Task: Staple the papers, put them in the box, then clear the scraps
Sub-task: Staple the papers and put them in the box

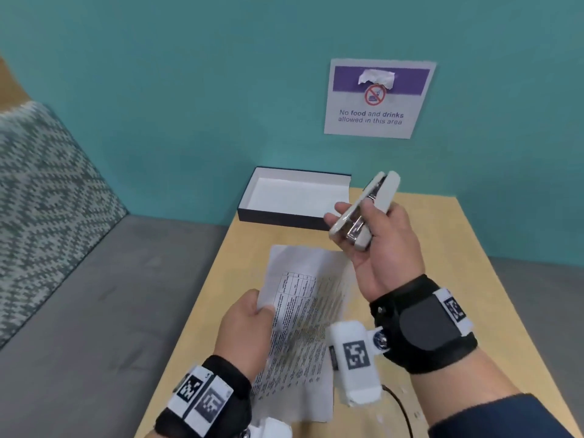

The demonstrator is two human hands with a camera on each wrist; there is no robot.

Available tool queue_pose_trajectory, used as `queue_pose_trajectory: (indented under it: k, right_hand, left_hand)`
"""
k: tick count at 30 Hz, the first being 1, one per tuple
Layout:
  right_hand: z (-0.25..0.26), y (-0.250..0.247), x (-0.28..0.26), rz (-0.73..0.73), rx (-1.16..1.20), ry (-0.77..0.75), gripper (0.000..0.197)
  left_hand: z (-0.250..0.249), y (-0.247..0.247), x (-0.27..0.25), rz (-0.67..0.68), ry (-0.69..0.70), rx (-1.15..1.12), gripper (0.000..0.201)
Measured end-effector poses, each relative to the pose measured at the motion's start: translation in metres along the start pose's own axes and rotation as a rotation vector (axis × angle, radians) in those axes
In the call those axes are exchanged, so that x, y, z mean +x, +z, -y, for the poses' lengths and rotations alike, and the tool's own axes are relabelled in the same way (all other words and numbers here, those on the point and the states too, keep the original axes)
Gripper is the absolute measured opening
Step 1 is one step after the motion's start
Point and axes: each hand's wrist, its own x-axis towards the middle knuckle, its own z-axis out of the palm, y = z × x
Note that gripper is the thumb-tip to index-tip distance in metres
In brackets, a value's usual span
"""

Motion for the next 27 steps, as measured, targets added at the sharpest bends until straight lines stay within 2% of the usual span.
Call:
queue_pose_trajectory:
  k: [6, 9, 14, 18, 20, 23, 27]
  right_hand:
    - [-0.013, 0.027, -0.018, 0.026, -0.369, -0.221, 0.027]
    - [-0.018, 0.027, -0.025, 0.06, -0.455, -0.208, 0.033]
    - [-0.022, 0.019, -0.033, 0.132, -0.62, -0.214, 0.024]
    - [-0.025, 0.019, -0.038, 0.17, -0.706, -0.219, 0.037]
    - [-0.026, 0.019, -0.041, 0.178, -0.739, -0.227, 0.036]
    - [-0.025, 0.018, -0.044, 0.172, -0.777, -0.259, 0.032]
    - [-0.028, 0.02, -0.046, 0.083, -0.798, -0.335, 0.027]
  left_hand:
    - [-0.003, 0.007, -0.018, 0.011, 0.073, 0.139, 0.023]
    - [0.001, 0.008, -0.022, -0.01, 0.093, 0.176, 0.018]
    - [0.005, 0.006, -0.024, -0.016, 0.115, 0.18, 0.017]
    - [0.006, 0.005, -0.026, -0.022, 0.121, 0.186, 0.019]
    - [0.006, 0.005, -0.026, -0.024, 0.122, 0.164, 0.022]
    - [0.005, 0.006, -0.027, -0.026, 0.131, 0.147, 0.029]
    - [0.0, 0.007, -0.03, -0.03, 0.163, 0.175, 0.035]
